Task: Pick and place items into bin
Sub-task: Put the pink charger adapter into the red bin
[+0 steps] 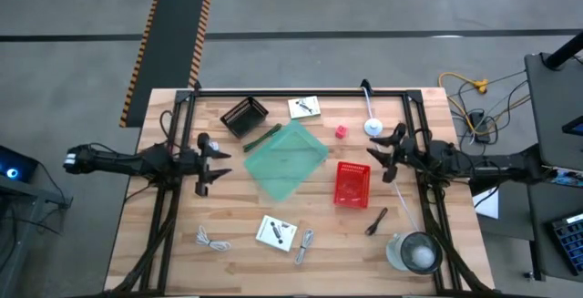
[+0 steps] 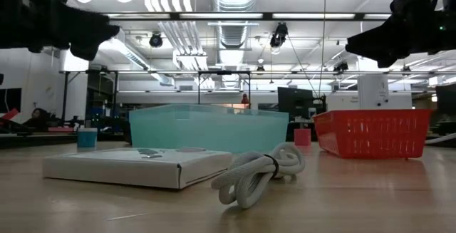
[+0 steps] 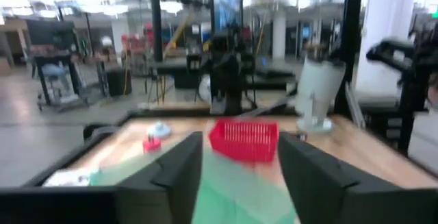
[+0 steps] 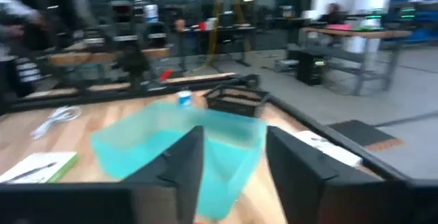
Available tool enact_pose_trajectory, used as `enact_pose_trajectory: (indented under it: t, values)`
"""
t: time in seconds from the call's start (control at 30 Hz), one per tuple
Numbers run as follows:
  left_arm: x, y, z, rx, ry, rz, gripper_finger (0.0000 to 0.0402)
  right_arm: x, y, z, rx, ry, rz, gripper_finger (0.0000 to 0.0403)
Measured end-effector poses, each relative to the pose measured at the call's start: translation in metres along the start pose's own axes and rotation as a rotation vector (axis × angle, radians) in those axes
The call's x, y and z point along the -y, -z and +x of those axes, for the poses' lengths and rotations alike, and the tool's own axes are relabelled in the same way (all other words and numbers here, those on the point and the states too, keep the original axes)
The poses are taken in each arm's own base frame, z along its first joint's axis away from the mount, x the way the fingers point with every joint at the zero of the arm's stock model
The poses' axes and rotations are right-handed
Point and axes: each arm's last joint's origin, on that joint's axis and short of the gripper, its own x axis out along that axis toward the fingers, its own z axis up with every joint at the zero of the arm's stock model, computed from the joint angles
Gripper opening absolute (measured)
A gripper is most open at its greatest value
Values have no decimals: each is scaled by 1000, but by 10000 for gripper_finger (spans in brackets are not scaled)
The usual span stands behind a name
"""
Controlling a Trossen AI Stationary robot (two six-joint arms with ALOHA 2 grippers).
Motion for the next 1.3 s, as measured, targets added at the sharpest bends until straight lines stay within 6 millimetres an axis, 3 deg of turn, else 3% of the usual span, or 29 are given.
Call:
enact_pose_trajectory:
  t: [0.13,0.27,0.63,1.3]
  values:
    - [0,-8,0,77,-4,-11,208,1,-1,4,11,93,-33,204]
    - [-1,-12,0,121,-43,-19,210,0,-4,7,10,93,0,218]
    - [-3,-10,3,100,-97,-18,211,-5,-40,16,-156,89,-38,219]
    - [-1,-2,9,20,-93,-6,211,-11,-41,35,-280,103,-24,219]
